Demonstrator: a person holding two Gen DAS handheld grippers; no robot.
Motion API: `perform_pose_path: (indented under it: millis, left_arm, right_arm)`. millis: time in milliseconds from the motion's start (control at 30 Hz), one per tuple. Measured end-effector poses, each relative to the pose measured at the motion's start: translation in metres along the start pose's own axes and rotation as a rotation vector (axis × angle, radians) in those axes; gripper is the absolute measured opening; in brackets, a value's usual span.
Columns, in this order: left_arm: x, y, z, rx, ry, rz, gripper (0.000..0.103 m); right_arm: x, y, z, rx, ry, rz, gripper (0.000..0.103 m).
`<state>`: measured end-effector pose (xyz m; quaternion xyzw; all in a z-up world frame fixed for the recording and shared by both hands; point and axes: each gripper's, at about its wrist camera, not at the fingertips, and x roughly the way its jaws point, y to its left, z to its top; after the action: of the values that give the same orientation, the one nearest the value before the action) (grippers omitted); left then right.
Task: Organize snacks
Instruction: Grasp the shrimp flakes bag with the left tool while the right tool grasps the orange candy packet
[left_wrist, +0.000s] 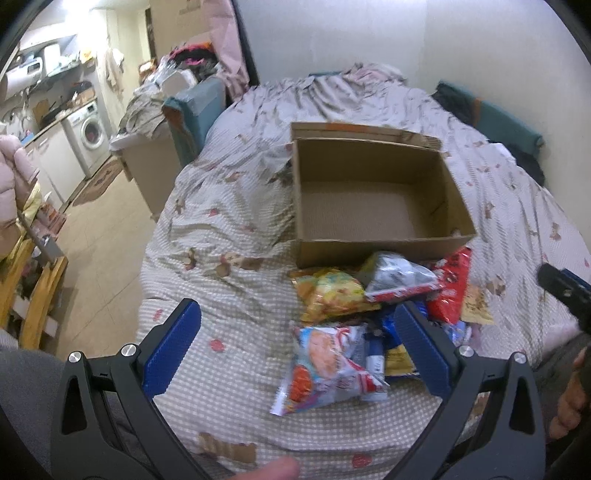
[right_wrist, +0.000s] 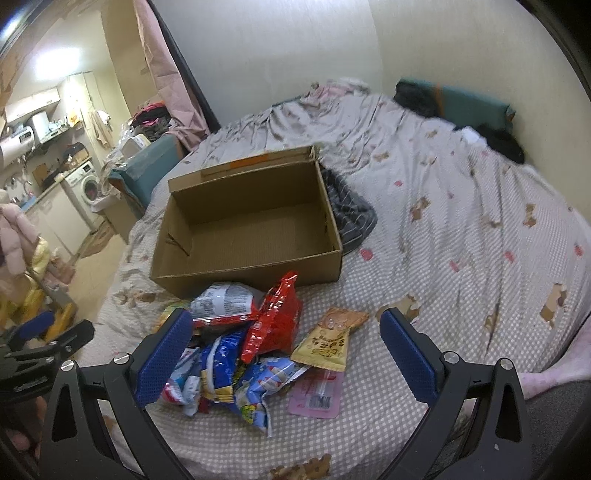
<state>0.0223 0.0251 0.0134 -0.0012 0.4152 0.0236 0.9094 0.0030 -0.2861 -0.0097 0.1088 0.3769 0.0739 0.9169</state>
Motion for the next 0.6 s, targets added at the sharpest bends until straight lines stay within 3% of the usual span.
perform_pose_path:
  millis: [67,133,200,267,333,500,600]
  left_arm:
    - [0.009,0.011,0.01,-0.032,0.04,0.003,0.103]
    - [0.029,0.025,0.02,-0.066,0.131,0.003,0.103]
    - [0.057,0.03,0.022,-0.063,0.276,-0.012,0.103]
    - [0.089,0.029,0.013,-0.069,0.438,-0.081,0.103]
    - [0.109,0.023,0.001,-0.077,0.543,-0.129,0.103]
    - [0.142,-0.002,-0.018,-0.064,0.621,-0.144,0.1]
    - [0.152,-0.008,-0.021,-0.076,0.625,-0.149,0.086]
  right_arm:
    - [0.001,-0.009,0.009,0.022,0.007,0.003,0.103]
    - [0.004,-0.017,0.017,0.027,0.01,-0.017,0.103]
    - [0.009,-0.024,0.023,0.042,0.032,-0.031,0.103]
    - [0.016,-0.033,0.027,0.074,0.064,-0.021,0.103]
    - [0.024,-0.04,0.027,0.108,0.096,-0.009,0.103]
    - [0.055,-0.06,0.021,0.202,0.259,0.02,0.103]
    - [0.081,-0.076,0.017,0.28,0.391,0.032,0.098]
